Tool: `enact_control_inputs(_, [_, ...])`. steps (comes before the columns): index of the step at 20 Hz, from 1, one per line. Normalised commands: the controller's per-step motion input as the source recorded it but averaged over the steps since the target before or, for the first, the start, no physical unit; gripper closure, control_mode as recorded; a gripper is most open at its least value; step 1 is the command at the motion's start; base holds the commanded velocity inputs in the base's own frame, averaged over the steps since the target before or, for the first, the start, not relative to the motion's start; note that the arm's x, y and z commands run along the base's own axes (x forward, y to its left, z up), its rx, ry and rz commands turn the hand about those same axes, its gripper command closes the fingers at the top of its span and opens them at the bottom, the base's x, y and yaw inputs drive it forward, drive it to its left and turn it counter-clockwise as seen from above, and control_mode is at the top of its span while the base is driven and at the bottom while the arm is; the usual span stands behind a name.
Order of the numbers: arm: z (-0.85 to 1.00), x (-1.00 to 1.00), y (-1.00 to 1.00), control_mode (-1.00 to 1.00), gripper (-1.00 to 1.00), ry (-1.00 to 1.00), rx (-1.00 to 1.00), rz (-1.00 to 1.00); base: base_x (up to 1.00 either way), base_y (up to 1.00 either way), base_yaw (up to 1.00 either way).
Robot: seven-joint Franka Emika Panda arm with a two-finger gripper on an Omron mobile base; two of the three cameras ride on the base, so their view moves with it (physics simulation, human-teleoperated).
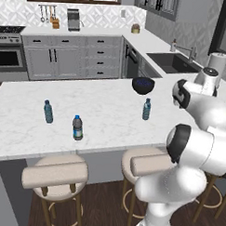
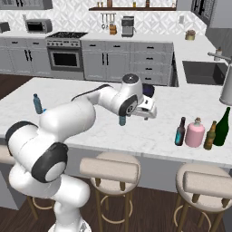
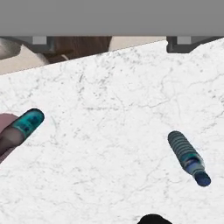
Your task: Move the plastic bottles in the middle to the plastics group, and the glass bottles in the middle to the glass group.
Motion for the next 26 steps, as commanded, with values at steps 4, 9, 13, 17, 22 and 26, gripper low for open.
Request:
enact_control_inputs(4, [0.00,0.21,1.00,-1.00,-1.00,0.06,0.00,0.00,0.00,0.00,0.00])
enact_control_inputs(9, [0.03,0.53,0.91,-1.00,-1.00,0.03,0.00,0.00,0.00,0.00,0.00])
enact_control_inputs(13, [0.03,0.86,0.31,-1.00,-1.00,0.12,0.13,0.07,0.00,0.00,0.00])
enact_control_inputs(17, [0.00,0.77,-0.02,-1.00,-1.00,0.21,0.08,0.01,0.00,0.00,0.00])
enact_control_inputs(22, [-0.05,0.55,-0.04,-1.00,-1.00,0.04,0.01,0.00,0.00,0.00,0.00])
enact_control_inputs(26, [-0.14,0.39,-0.01,-1.00,-1.00,0.00,0.00,0.01,0.00,0.00,0.00])
